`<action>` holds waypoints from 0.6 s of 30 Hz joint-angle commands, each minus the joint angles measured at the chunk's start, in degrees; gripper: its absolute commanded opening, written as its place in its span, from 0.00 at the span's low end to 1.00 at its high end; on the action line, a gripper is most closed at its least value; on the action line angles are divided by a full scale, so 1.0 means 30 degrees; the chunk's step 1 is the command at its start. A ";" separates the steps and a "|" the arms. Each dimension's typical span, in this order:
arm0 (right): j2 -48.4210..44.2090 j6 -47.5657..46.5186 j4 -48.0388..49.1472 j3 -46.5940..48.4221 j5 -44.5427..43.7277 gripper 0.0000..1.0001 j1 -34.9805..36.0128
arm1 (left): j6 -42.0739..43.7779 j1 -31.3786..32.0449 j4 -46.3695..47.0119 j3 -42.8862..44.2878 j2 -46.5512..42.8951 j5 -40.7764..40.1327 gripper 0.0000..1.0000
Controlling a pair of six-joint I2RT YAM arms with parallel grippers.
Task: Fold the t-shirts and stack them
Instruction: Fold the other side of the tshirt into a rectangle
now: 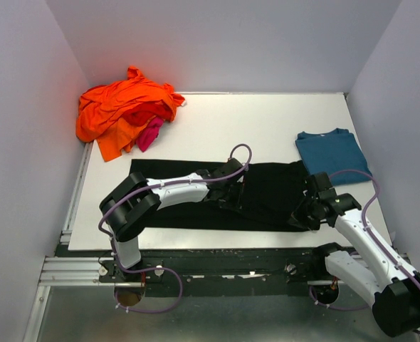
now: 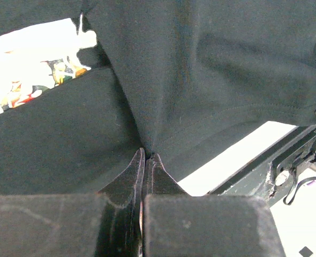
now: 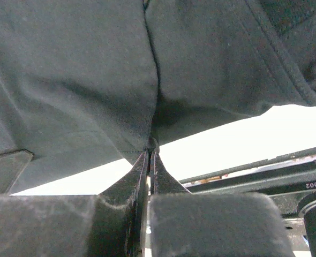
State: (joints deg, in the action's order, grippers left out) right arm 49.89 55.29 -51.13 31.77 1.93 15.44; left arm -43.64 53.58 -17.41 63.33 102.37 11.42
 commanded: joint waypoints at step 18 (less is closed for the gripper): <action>-0.1364 0.2695 -0.0591 -0.1538 0.2934 0.46 0.0068 | 0.3325 -0.2070 -0.2693 0.1301 -0.0225 0.2258 0.45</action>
State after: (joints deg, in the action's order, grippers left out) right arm 47.94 61.87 -52.69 28.01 9.82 15.44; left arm -35.97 47.70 -22.94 65.25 102.13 16.38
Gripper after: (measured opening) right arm 0.311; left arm 0.155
